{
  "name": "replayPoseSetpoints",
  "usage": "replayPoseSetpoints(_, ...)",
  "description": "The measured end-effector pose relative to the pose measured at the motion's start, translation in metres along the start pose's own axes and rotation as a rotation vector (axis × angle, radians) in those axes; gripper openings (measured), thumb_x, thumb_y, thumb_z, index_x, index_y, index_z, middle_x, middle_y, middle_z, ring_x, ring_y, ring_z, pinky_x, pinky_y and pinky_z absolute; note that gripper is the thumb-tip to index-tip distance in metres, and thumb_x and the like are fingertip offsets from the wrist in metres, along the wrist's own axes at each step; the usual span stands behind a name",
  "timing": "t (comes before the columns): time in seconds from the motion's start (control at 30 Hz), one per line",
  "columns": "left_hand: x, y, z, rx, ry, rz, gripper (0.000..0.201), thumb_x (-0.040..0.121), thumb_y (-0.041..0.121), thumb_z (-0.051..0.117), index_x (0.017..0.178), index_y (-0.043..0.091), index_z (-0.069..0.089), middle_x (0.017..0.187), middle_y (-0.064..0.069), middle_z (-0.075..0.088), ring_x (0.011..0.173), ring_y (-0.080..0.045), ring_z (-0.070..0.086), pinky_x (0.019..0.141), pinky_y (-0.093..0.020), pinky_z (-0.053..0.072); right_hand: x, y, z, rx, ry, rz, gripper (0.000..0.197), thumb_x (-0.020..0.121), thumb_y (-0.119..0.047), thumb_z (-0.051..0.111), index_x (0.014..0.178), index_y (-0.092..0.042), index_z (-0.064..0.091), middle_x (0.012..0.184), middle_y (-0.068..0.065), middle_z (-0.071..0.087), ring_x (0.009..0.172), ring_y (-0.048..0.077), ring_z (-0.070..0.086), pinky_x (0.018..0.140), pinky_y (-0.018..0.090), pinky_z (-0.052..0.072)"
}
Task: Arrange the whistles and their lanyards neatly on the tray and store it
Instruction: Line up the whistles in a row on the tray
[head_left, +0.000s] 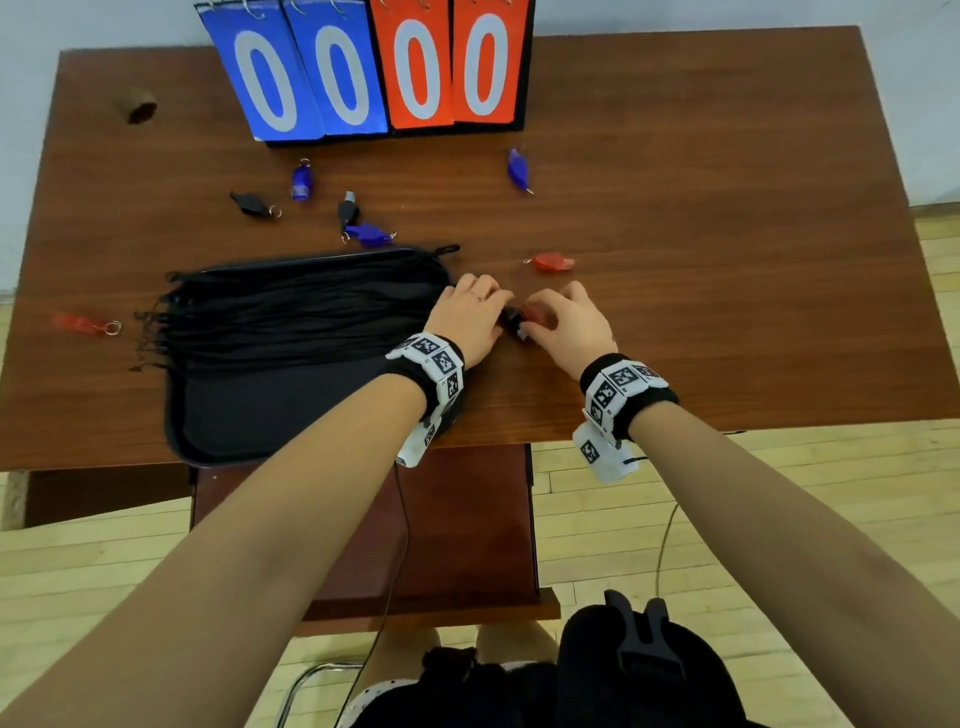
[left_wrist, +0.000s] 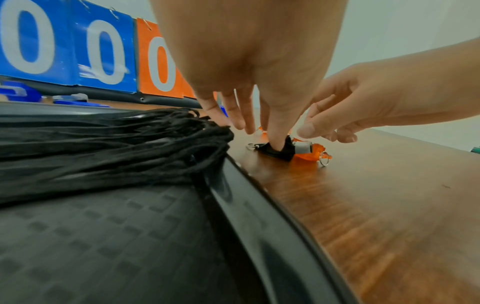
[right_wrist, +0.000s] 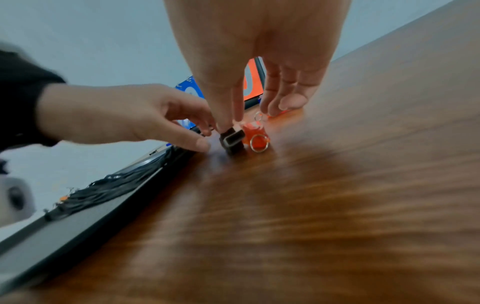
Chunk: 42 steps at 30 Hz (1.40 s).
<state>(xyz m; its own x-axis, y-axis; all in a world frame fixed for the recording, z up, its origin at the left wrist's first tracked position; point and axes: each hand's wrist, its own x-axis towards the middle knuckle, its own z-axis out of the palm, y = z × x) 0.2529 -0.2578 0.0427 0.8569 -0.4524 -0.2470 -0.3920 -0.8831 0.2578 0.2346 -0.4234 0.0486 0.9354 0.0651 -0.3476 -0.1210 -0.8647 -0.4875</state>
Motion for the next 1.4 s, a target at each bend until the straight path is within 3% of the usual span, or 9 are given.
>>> replayPoseSetpoints(0.1,0.010,0.003,0.004,0.071,-0.042,0.003,0.039,0.090,0.029,0.055,0.127,0.017,0.049,0.129,-0.006,0.044,0.122,-0.028,0.036,0.098,-0.040,0.033,-0.002,0.002,0.007,-0.058,0.005,-0.079,0.033,0.087,-0.038,0.061,0.116,-0.024,0.059,0.104,0.001,0.041,0.096,0.023,0.051,0.080,0.036,0.048)
replayPoseSetpoints(0.3,0.010,0.005,0.012,0.072,-0.003,0.034,0.033,0.091,0.034,0.054,0.119,0.018,0.053,0.123,-0.002,0.051,0.119,-0.025,0.040,0.095,-0.039,0.031,-0.006,0.004,0.012,-0.088,0.037,-0.137,0.036,0.087,-0.037,0.062,0.119,-0.020,0.061,0.111,0.009,0.043,0.102,0.025,0.046,0.079,0.037,0.047)
replayPoseSetpoints(0.53,-0.002,0.000,-0.017,-0.103,0.082,-0.039,0.036,0.091,0.046,0.051,0.116,0.022,0.060,0.112,0.002,0.062,0.109,-0.021,0.046,0.088,-0.036,0.033,-0.008,-0.013,-0.012,0.127,0.012,-0.117,0.033,0.089,-0.030,0.062,0.119,-0.016,0.064,0.118,0.007,0.053,0.113,0.022,0.048,0.096,0.033,0.041)
replayPoseSetpoints(0.73,-0.034,-0.010,-0.055,-0.237,0.151,-0.081,0.036,0.095,0.038,0.048,0.127,0.024,0.057,0.113,-0.001,0.061,0.114,-0.024,0.046,0.093,-0.039,0.034,-0.016,-0.049,-0.037,0.454,-0.062,-0.114,0.030,0.088,-0.018,0.064,0.118,-0.013,0.065,0.109,0.002,0.066,0.097,0.011,0.059,0.089,0.026,0.046)
replayPoseSetpoints(0.9,-0.080,-0.034,-0.075,-0.464,0.239,-0.197,0.034,0.093,0.028,0.053,0.126,0.021,0.059,0.109,-0.006,0.064,0.107,-0.024,0.053,0.095,-0.043,0.042,-0.017,-0.099,-0.037,0.716,-0.091,-0.105,0.026,0.088,-0.007,0.063,0.114,0.000,0.063,0.082,0.004,0.066,0.060,0.000,0.063,0.061,0.013,0.051)
replayPoseSetpoints(0.97,-0.101,-0.047,-0.081,-0.626,0.278,-0.265,0.033,0.092,0.024,0.057,0.123,0.018,0.062,0.114,-0.004,0.066,0.107,-0.018,0.058,0.096,-0.031,0.044,-0.015,-0.122,-0.028,0.759,-0.116,-0.106,0.027,0.087,-0.004,0.064,0.113,0.002,0.061,0.081,0.007,0.065,0.056,-0.001,0.063,0.058,0.012,0.049)
replayPoseSetpoints(1.07,-0.134,-0.071,-0.082,-0.764,0.305,-0.395,0.032,0.088,0.024,0.064,0.117,0.012,0.065,0.109,-0.001,0.068,0.098,-0.009,0.060,0.085,-0.019,0.042,-0.013,-0.159,-0.004,0.800,-0.167,-0.091,0.021,0.085,-0.003,0.066,0.105,-0.003,0.061,0.086,0.012,0.065,0.058,0.003,0.065,0.061,0.014,0.052)
replayPoseSetpoints(1.27,-0.187,-0.125,-0.062,-0.929,0.366,-0.626,0.022,0.081,0.024,0.072,0.097,0.013,0.061,0.086,0.001,0.066,0.079,-0.011,0.062,0.075,-0.024,0.050,-0.022,-0.227,0.054,0.877,-0.287,-0.035,0.030,0.084,0.003,0.064,0.114,0.007,0.060,0.095,0.013,0.064,0.081,0.017,0.064,0.076,0.024,0.056)
replayPoseSetpoints(1.4,-0.220,-0.156,-0.040,-0.953,0.316,-0.684,0.021,0.081,0.024,0.072,0.094,0.014,0.060,0.087,-0.004,0.069,0.082,-0.017,0.066,0.077,-0.031,0.052,-0.034,-0.256,0.100,0.812,-0.355,-0.009,0.032,0.084,0.004,0.063,0.117,0.002,0.060,0.082,0.009,0.061,0.073,0.017,0.061,0.067,0.019,0.056)
